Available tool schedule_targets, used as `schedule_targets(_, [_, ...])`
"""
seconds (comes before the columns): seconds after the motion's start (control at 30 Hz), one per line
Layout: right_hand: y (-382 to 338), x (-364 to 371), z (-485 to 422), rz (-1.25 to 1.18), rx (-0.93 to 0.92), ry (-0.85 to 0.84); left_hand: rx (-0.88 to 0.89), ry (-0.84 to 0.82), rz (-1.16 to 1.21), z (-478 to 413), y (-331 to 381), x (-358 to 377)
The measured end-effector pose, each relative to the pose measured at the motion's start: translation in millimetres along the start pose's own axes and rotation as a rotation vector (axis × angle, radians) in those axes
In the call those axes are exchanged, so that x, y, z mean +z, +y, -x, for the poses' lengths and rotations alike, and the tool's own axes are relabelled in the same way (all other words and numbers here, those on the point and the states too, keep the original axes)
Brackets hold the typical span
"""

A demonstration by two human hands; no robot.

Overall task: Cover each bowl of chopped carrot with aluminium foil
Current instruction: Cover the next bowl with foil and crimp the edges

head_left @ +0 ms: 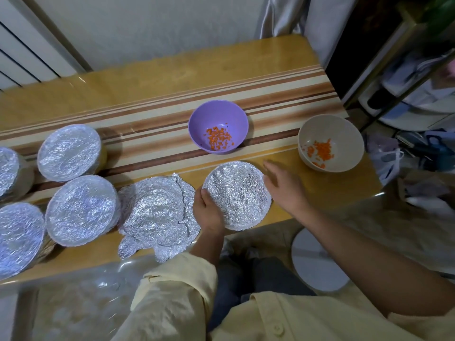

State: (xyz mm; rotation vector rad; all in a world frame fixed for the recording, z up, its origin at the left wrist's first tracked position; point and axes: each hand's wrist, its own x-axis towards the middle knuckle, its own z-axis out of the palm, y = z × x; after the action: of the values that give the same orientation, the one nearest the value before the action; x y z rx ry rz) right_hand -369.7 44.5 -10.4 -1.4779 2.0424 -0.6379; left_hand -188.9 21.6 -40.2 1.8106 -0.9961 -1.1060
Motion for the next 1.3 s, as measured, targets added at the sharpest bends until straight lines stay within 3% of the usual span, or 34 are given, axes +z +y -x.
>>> schedule_targets(0.13, [-6,16,0,0.06,-0.096,-0.066,0.015,-0.006,-0.004,0,-1,1])
schedule_targets(0.43, [-12,-3,-18,0.142,-0.148,0.01,0.059,-0.081,-0.057,-11,-2,-4])
schedule_targets(0.57, [-19,9,-29,0.054,-0.24,-0.104,0.078,-0.104,-0.086,-13,-1,-4])
schedule_targets(0.7, [-19,11,-25,0.033,-0.223,-0.045,0.103,-0.09,-0.126,-13,1,-4])
schedule_targets(0.83, [-17,6,-39,0.044,-0.233,-0.109,0.146,-0.122,-0.145,-17,0,-6])
schedule_targets(0.97, [-28,20,-45,0.192,-0.381,-0.241,0.174,-0.128,-0.17,-17,3,-6])
schedule_targets(1.1, [-32,29,-43,0.229,-0.393,-0.223,0.171,-0.099,-0.167,-14,6,-5])
schedule_targets(1.2, [-21,25,-40,-0.019,-0.267,-0.229,0.125,-0.069,-0.135,-12,6,-3])
schedule_targets(1.3, [-4,19,-25,-0.468,0.193,0.036,0.061,-0.012,-0.044,-11,6,-4])
